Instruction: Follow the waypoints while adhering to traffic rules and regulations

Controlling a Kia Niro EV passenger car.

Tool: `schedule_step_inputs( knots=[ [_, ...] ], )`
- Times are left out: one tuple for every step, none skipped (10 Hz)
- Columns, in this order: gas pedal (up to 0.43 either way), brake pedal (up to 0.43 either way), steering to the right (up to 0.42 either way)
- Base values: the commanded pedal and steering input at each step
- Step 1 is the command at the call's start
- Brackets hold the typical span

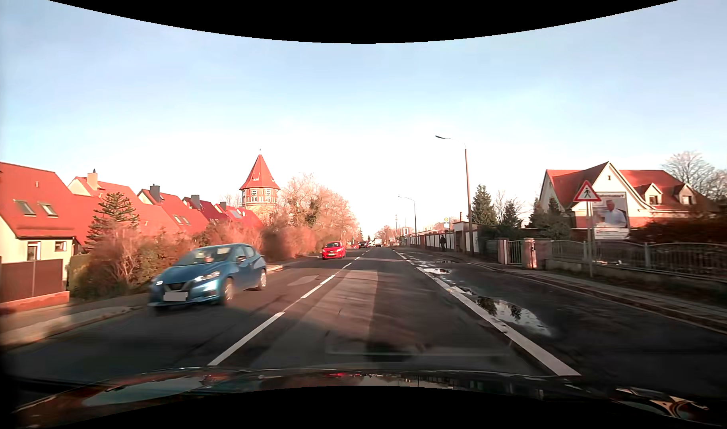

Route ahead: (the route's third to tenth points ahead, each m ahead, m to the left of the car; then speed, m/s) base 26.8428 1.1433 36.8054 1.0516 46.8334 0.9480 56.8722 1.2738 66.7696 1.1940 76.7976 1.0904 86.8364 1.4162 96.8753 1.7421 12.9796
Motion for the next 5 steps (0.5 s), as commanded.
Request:
schedule_step_inputs(
  knots=[
    [0.098, 0.0, -0.003],
    [0.098, 0.0, -0.004],
    [0.098, 0.0, -0.004],
    [0.098, 0.0, -0.004],
    [0.098, 0.0, -0.004]
  ],
)
